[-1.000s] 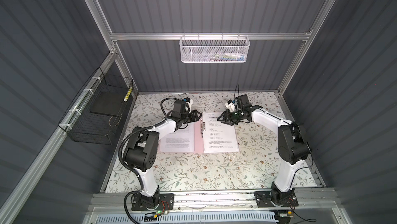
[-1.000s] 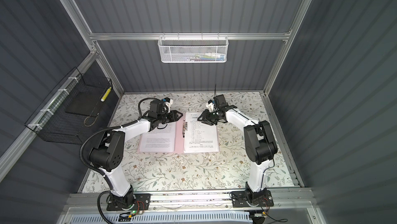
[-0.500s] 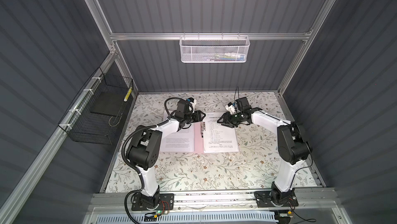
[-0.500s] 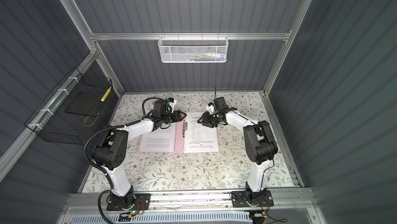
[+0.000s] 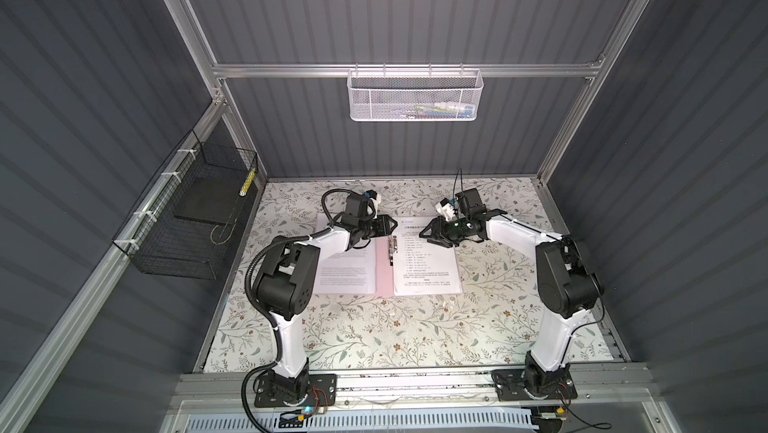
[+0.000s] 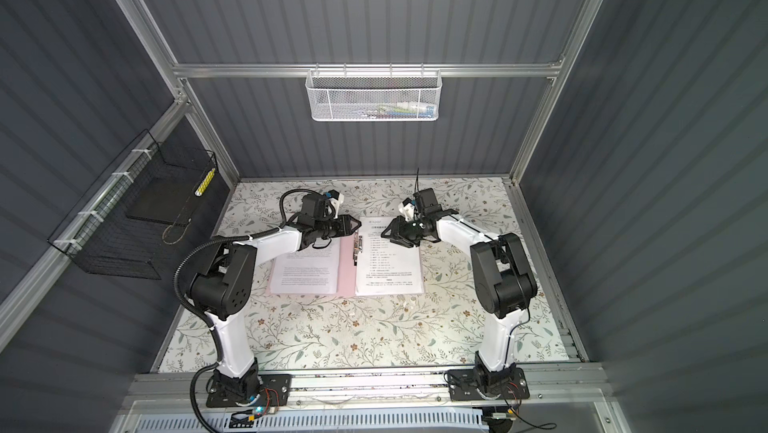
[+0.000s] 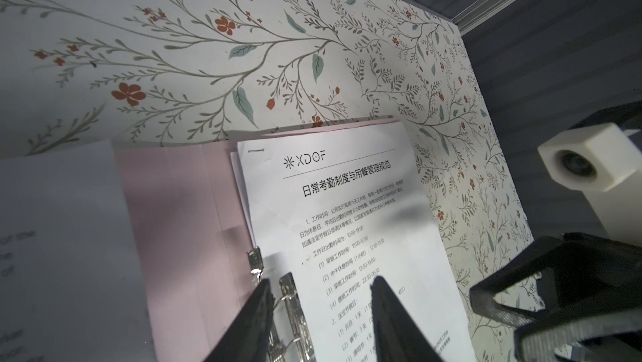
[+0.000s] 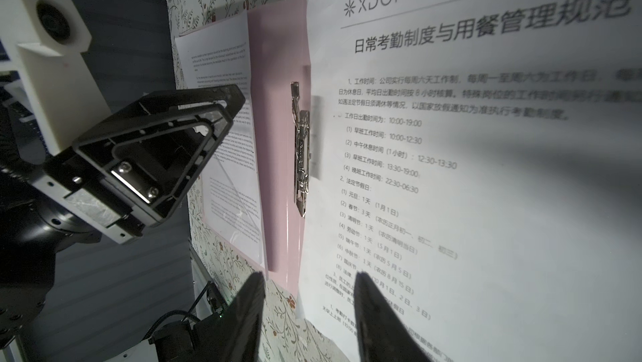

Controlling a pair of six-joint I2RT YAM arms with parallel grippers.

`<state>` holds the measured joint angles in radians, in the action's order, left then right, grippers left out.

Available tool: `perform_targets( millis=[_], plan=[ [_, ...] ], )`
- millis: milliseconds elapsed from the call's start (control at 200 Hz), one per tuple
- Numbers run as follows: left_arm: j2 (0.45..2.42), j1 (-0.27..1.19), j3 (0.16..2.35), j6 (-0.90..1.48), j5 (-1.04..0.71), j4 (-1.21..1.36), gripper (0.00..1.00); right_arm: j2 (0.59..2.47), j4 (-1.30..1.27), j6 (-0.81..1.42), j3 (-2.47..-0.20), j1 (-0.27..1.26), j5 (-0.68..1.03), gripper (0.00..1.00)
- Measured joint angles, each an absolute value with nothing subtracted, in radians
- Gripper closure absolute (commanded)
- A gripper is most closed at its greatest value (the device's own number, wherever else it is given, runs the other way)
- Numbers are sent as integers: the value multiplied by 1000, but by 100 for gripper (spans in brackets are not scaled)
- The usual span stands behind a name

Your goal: Put the files into the folder

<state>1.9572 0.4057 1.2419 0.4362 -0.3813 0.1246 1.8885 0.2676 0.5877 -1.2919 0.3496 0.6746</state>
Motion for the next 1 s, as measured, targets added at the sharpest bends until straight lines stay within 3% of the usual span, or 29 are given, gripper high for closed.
perform_targets(
  millis=[345, 1001],
  plan=[
    [2027, 407, 1283, 404, -306, 86, 54, 1889, 265, 587, -1291, 350, 675, 54],
    [2123, 407, 1342, 405, -336, 88, 54, 1903, 266, 585, -1291, 350, 675, 53]
  ],
)
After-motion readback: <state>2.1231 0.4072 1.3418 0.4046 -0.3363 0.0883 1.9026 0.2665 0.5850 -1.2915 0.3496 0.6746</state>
